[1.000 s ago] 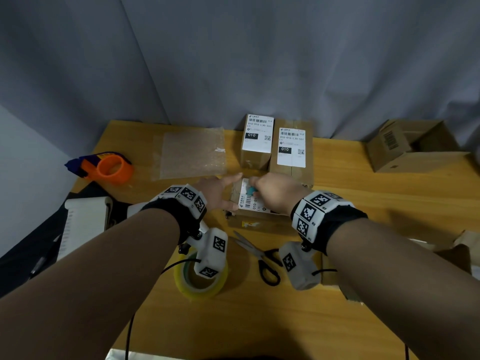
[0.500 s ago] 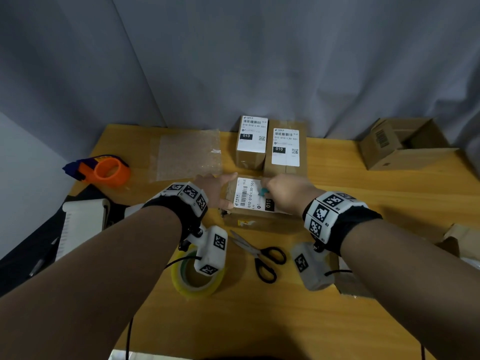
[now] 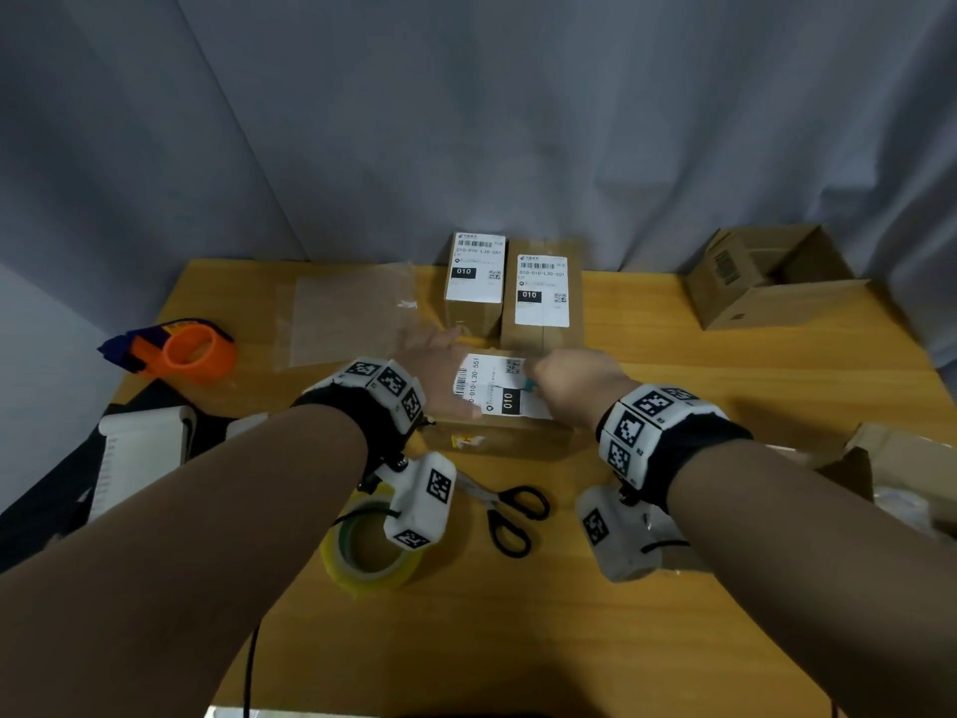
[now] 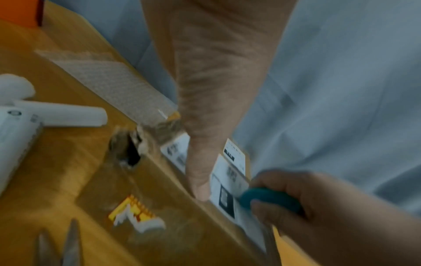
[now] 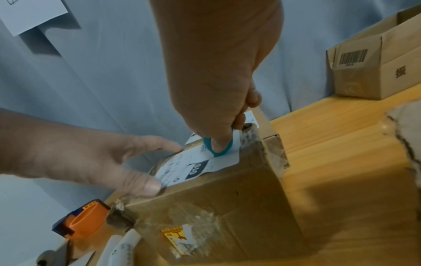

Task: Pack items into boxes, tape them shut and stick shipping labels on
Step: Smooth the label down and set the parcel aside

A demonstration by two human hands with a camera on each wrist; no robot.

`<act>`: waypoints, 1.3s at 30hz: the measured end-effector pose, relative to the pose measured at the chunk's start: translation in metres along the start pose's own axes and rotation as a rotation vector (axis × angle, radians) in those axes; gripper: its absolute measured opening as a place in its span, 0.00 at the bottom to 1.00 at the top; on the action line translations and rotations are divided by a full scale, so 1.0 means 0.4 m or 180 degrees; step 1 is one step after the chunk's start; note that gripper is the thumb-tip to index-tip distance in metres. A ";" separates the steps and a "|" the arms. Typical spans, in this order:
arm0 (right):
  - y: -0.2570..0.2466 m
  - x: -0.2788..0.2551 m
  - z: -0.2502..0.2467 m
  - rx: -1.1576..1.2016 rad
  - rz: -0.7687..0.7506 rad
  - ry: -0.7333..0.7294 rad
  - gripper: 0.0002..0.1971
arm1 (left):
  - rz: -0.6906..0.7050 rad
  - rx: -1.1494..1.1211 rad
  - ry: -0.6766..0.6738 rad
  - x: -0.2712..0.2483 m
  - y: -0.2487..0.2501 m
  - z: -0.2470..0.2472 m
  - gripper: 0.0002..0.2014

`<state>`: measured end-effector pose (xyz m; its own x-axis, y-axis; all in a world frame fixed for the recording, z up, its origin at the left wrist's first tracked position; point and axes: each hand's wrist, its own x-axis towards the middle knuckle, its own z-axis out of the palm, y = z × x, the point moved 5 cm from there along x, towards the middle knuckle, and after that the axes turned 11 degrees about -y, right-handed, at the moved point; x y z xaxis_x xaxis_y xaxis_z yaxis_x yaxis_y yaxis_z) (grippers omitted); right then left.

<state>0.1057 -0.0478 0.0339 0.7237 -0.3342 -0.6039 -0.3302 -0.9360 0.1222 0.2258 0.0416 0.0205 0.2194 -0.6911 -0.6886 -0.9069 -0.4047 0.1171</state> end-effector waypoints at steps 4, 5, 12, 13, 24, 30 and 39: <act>0.013 -0.013 0.009 0.0009 -0.0096 0.0090 0.16 | 0.0091 0.0154 0.0183 0.025 0.048 0.024 0.57; 0.022 -0.016 0.015 0.0051 -0.0108 0.0107 0.17 | 0.0059 0.0166 0.0204 0.031 0.047 0.022 0.58; 0.114 -0.059 0.053 0.0370 -0.0014 0.0008 0.19 | -0.0052 0.0184 0.0061 0.032 0.044 0.015 0.60; 0.124 -0.064 0.057 0.0384 0.0015 -0.0003 0.18 | -0.0060 0.0181 0.0058 0.031 0.045 0.015 0.59; 0.143 -0.070 0.051 0.0509 0.0174 0.0032 0.12 | -0.0077 0.0184 -0.0018 0.031 0.045 0.013 0.60; 0.154 -0.047 0.064 0.0808 0.0419 -0.0124 0.15 | -0.0046 0.0165 0.0026 0.031 0.045 0.011 0.59; 0.217 -0.051 0.118 0.1813 0.0985 -0.0114 0.11 | -0.0041 0.0099 -0.0036 0.041 0.040 0.009 0.61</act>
<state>0.0336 -0.1172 0.0195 0.5261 -0.5660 -0.6347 -0.7971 -0.5884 -0.1361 0.2136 0.0260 0.0085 0.2273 -0.6790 -0.6980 -0.9148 -0.3947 0.0860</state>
